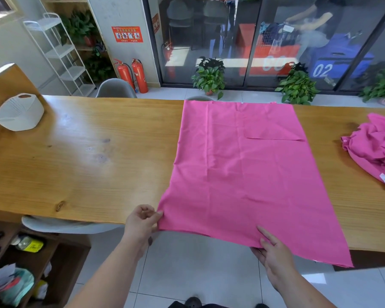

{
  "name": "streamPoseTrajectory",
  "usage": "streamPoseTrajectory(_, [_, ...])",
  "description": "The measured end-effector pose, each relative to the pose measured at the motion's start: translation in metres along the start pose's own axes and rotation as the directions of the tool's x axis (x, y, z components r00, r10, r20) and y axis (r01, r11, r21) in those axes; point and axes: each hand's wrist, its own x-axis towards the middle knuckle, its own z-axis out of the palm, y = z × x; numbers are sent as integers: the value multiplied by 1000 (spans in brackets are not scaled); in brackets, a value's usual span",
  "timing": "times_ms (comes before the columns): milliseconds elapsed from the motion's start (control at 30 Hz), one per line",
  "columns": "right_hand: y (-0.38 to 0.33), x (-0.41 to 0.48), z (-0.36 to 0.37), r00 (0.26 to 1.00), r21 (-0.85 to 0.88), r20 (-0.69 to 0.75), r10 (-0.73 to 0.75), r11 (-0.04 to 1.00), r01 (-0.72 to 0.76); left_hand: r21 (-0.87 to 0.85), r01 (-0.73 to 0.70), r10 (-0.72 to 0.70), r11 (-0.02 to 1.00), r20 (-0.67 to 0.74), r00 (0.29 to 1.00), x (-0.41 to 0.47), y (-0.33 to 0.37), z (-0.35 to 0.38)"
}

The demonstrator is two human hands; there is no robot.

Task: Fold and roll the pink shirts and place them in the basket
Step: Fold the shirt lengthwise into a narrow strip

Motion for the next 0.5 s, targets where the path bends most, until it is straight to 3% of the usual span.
streamPoseTrajectory(100, [4,-2,-1,1000,-56,-2,7,998,-7,324,90,-77,942,-54,996,-2,-26,-8])
streamPoseTrajectory(200, [1,-6,-1,1000,-71,-4,0,997,-1,363,88,-94,928,-2,996,-2,-26,-2])
streamPoseTrajectory(300, [-3,-8,-1,1000,-14,-26,-14,1000,14,241,50,-93,969,170,981,-10,9,16])
streamPoseTrajectory(433, [-5,-11,2,1000,162,-13,-15,987,17,-165,-165,207,972,287,935,-20,61,26])
streamPoseTrajectory(500, [-3,-14,5,1000,184,0,-10,983,10,-37,-205,207,978,257,944,-18,51,17])
